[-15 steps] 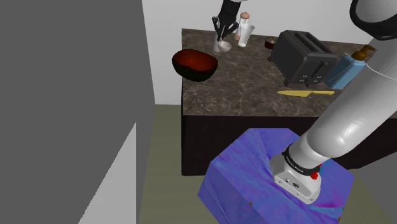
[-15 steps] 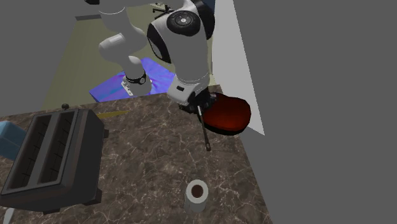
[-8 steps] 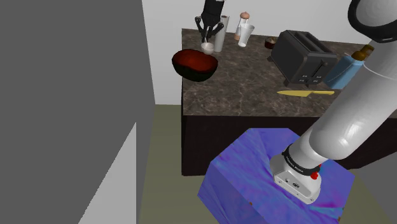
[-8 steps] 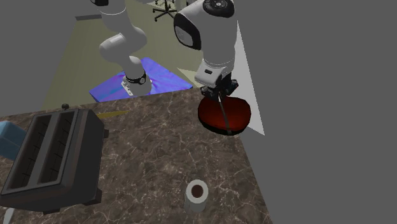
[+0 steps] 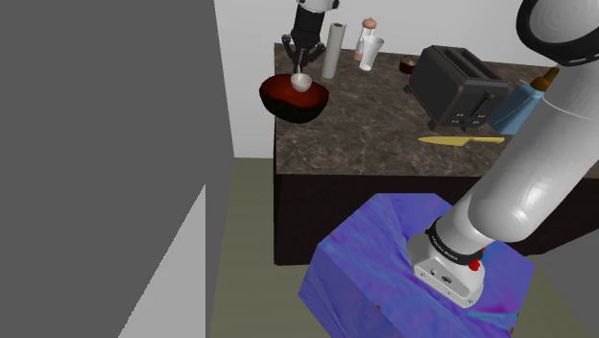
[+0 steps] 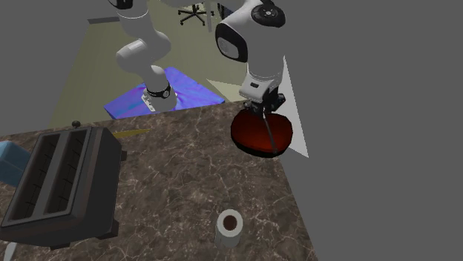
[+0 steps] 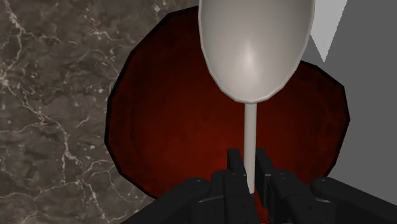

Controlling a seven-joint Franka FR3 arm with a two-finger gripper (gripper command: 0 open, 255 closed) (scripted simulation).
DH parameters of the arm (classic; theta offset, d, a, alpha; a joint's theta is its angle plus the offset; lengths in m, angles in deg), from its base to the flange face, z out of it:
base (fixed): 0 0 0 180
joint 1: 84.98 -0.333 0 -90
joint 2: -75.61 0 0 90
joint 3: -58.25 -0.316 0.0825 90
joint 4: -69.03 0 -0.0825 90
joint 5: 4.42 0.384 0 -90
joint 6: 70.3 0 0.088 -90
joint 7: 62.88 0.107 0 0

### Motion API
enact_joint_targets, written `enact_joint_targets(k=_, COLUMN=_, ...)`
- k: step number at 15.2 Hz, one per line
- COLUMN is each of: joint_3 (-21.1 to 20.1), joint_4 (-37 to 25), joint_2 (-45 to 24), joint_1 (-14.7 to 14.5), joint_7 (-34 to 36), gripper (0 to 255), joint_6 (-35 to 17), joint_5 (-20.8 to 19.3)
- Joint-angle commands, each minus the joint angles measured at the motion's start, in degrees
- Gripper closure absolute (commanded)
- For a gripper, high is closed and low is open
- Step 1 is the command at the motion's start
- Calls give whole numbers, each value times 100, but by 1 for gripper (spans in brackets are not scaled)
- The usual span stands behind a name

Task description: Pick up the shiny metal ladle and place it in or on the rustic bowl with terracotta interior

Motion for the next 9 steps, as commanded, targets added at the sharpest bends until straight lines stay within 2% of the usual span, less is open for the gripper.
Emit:
enact_joint_targets(k=1, joint_3=-3, joint_4=131, joint_2=-14, joint_1=-5, joint_7=-6, gripper=255, joint_6=-147, joint_5=4)
enact_joint_targets(k=9, joint_3=-8, joint_4=587, joint_2=-137, joint_1=-10, joint_7=-63, gripper=255, joint_6=-724, joint_5=26)
